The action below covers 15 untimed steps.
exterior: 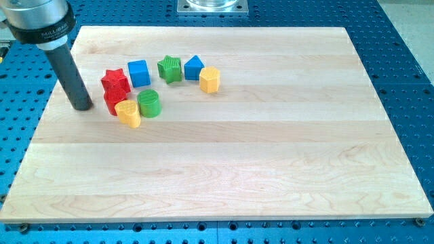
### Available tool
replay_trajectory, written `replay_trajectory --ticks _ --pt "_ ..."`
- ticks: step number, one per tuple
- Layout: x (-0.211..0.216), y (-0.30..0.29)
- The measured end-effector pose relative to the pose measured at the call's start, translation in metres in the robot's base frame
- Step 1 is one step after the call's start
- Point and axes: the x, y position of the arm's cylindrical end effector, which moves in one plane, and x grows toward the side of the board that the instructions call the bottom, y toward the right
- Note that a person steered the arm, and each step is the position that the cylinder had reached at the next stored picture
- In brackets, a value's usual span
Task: Place the green circle vertically below the blue cube
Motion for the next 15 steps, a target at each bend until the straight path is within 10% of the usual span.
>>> replay_trajectory --ticks 3,7,11,15 --pt "0.026 0.011" --pt "0.092 0.165" --pt "-0.056 0.160" --pt "-0.035 0.187"
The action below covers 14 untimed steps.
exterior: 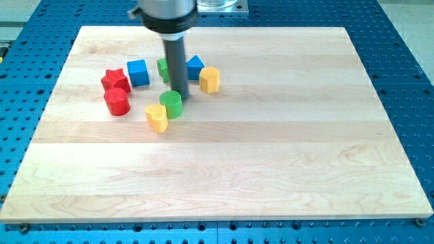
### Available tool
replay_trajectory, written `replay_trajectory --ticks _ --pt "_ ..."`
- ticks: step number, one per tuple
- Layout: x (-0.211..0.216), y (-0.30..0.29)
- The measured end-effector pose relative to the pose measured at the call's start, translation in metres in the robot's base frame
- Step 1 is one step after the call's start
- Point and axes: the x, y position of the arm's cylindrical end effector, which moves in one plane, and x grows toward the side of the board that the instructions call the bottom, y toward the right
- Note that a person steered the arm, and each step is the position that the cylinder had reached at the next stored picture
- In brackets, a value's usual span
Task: Place the green circle vertically below the blue cube
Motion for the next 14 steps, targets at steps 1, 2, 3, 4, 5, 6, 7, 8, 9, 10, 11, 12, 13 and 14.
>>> replay_trajectory --ticks 1,2,3,4,5,6,7,8,9,10,11,12,13,14 --pt "0.032 0.025" --pt "0.079 -0.001" --pt "0.079 -0.041" --pt "0.099 -0.058" --pt "0.115 -0.088" --pt "0.107 -0.094" --pt "0.102 -0.092" --pt "0.094 -0.090" --pt "0.113 -0.084" --pt "0.100 -0.068" --pt "0.079 -0.068" --pt "0.085 -0.068" --pt "0.117 -0.018" --pt "0.138 0.043"
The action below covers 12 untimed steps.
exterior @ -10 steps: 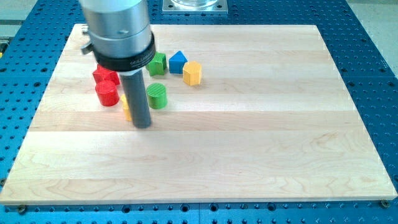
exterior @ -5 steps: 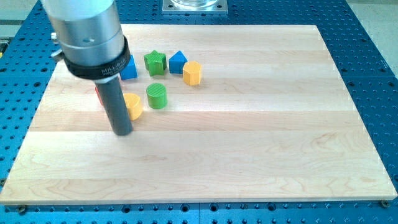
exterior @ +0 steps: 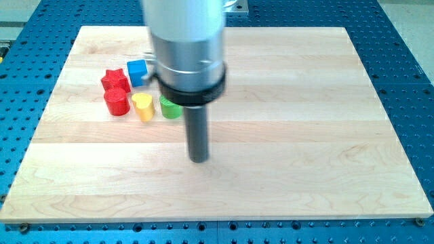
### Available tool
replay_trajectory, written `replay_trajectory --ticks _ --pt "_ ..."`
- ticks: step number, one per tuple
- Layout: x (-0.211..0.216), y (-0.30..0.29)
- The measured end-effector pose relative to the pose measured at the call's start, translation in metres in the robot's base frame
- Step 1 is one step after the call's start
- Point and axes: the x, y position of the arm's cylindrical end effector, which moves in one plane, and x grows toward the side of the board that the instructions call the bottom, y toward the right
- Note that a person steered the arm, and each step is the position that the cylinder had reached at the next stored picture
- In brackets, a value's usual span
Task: Place the green circle vertically below the blue cube
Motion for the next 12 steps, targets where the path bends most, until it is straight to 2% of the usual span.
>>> replay_trajectory --ticks 1,2,3,4,5,7,8,12 --pt "0.003 0.047" --pt "-0.022 0.046" --pt "-0.050 0.031" --pt "-0.089 -0.028" --pt "-0.103 -0.055" --pt "-0.136 -0.061" --pt "-0.136 -0.083" --pt "-0.081 -0.080"
